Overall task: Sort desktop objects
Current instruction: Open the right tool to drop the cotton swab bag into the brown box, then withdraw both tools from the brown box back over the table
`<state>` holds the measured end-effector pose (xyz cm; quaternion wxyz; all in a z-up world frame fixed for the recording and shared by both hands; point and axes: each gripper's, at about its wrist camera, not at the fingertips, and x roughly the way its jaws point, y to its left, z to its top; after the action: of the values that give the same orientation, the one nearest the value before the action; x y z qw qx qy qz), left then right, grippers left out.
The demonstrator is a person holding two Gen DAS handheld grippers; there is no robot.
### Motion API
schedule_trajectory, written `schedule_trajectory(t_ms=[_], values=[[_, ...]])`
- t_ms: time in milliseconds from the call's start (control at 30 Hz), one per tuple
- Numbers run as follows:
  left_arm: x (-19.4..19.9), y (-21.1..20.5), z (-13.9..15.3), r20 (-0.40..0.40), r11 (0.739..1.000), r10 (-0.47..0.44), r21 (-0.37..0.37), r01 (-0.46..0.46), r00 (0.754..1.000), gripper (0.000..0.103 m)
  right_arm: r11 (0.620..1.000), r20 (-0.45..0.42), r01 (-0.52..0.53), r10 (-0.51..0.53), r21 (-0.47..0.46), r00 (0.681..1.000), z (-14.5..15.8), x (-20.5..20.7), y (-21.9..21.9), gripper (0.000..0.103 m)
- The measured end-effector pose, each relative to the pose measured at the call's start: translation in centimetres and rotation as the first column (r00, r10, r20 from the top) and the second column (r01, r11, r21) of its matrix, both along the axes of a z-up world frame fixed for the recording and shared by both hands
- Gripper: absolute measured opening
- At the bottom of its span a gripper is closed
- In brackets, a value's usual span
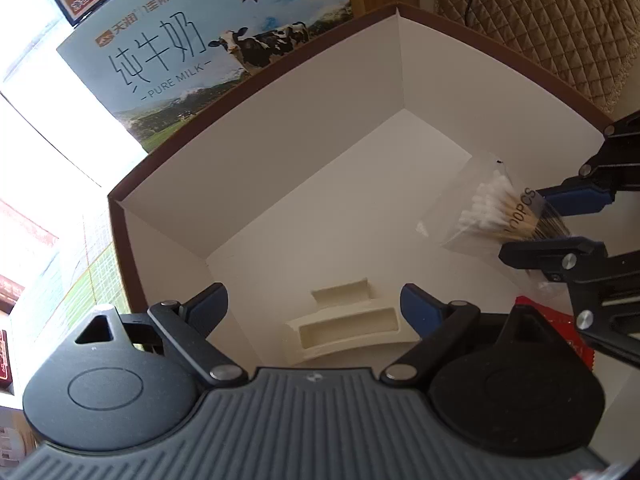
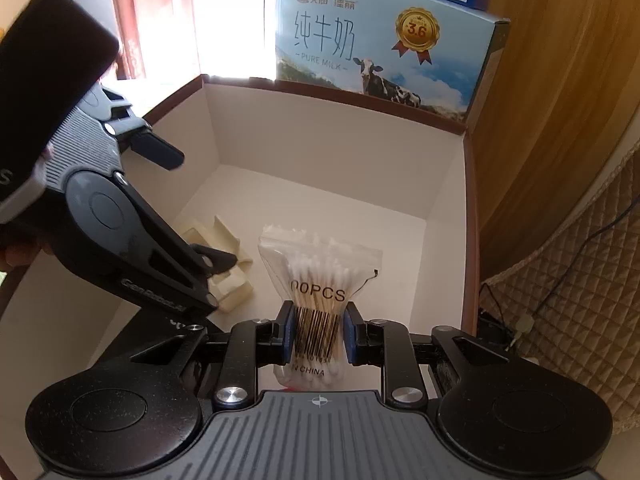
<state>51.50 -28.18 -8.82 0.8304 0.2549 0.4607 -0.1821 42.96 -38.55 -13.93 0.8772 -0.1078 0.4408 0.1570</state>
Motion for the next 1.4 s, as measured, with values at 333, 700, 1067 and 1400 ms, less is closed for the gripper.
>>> schedule_trajectory(t_ms=[333,700,1067,1400], values=[[-1.0,0.9,1.4,0.031,0.999,0.012,-0.033,-0.011,0.999,0.091,0.999,0.076,-0.035,0.034,0.016,0.997,0.8,-1.8,0.7,0.066],[-4.8,2.3,5.5,0.106,0.990,0.066,-0.129,-0.052,0.992,0.095,0.990,0.107,-0.005,-0.011,0.142,0.994,4.1,-5.7,0.0,0.101],[-9.8,5.2,8.8,0.121,0.967,0.184,-0.202,-0.157,0.975,0.097,0.977,0.105,0.067,-0.089,0.202,0.991,5.9,-9.1,-0.4,0.101],[-15.1,7.6,10.7,0.110,0.940,0.278,-0.236,-0.246,0.954,0.097,0.960,0.118,0.110,-0.144,0.256,0.982,7.8,-12.6,-0.2,0.101]])
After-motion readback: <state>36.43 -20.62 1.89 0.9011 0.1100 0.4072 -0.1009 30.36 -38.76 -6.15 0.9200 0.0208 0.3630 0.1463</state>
